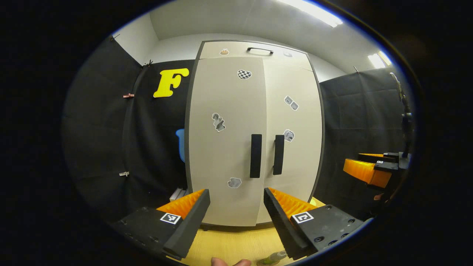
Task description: Grasp the bottle in the cabinet with the left hand and place it on the coaster, then close the right door with the right hand and the left door with the left hand.
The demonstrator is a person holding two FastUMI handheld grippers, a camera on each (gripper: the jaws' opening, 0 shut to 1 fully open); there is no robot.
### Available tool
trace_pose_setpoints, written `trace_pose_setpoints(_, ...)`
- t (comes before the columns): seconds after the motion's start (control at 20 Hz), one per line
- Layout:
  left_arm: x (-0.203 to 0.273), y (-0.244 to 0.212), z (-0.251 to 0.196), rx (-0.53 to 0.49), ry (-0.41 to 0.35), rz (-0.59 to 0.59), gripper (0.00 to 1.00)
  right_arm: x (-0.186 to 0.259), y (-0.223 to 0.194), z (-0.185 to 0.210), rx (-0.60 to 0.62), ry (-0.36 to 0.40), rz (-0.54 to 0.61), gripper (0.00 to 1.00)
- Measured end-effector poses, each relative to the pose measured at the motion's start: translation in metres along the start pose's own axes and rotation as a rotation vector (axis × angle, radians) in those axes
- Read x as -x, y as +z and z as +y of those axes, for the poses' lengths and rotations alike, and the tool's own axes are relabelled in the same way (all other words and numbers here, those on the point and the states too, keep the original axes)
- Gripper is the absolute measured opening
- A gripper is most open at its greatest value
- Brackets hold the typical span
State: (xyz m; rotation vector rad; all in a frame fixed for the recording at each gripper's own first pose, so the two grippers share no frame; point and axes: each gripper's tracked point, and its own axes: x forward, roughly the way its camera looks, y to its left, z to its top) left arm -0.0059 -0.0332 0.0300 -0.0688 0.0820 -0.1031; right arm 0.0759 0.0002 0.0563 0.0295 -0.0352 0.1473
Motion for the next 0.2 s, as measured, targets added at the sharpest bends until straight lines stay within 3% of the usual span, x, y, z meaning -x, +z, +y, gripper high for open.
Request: trace_pose_setpoints(0.2, 0.0029, -0.0002, -0.0014, -0.023, -0.003, -0.004, 0.93, -0.0005, -0.0008, -0.0003, -0.005, 0.001, 0.006, 0.98)
